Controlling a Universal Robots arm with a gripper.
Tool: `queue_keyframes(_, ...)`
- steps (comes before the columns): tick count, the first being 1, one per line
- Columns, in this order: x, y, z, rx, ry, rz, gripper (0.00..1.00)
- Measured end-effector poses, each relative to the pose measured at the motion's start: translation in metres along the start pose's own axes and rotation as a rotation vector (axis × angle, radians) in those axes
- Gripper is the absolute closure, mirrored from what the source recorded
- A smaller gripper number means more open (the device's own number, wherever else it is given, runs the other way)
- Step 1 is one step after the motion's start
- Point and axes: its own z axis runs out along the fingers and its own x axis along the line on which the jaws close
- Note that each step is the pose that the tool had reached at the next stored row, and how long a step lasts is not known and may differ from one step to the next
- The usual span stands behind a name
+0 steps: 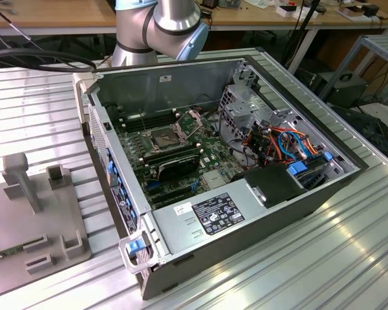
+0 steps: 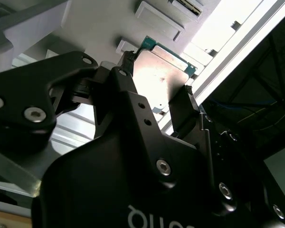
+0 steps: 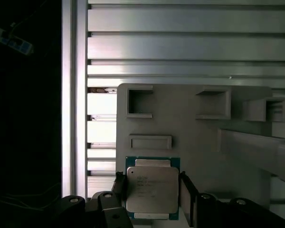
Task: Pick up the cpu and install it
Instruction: 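Pick up the cpu and move it towards the insertion slot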
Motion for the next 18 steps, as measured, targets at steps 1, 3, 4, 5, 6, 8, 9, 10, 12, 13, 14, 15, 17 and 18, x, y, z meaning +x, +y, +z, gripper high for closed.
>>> queue_keyframes(1, 0.0, 0.0, -0.0007, 0.0, 0.0, 0.0, 0.45)
queue_keyframes(3, 0.0, 0.0, -0.0021, 0.0, 0.0001, 0.0, 0.45)
queue_keyframes(4, 0.0, 0.0, -0.0027, 0.0, 0.0, 0.0, 0.45)
queue_keyframes(5, 0.0, 0.0001, -0.0035, 0.0, 0.0001, 0.0, 0.45)
queue_keyframes(6, 0.0, 0.0001, -0.0041, 0.0, 0.0, 0.0, 0.45)
queue_keyframes(8, 0.0, 0.0001, -0.0051, -0.0001, -0.0002, 0.0, 0.45)
queue_keyframes(9, 0.0, 0.0001, -0.0053, 0.0, -0.0001, 0.0, 0.45)
queue_keyframes(10, 0.0, 0.0001, -0.0054, 0.0, 0.0, 0.0, 0.45)
queue_keyframes(12, 0.0, 0.0001, -0.0055, 0.0, 0.0, 0.0, 0.45)
queue_keyframes(13, 0.0001, 0.0001, -0.0056, 0.0, 0.0001, 0.0, 0.45)
queue_keyframes(14, 0.0001, 0.0001, -0.0056, 0.0, 0.0001, 0.0, 0.45)
queue_keyframes(15, 0.0, 0.0001, -0.0057, 0.0, 0.0, 0.0, 0.45)
queue_keyframes(17, 0.0001, 0.0001, -0.0067, 0.0002, 0.0004, 0.0, 0.45)
queue_keyframes(18, 0.0001, 0.0001, -0.0074, 0.0003, 0.0004, 0.0, 0.45)
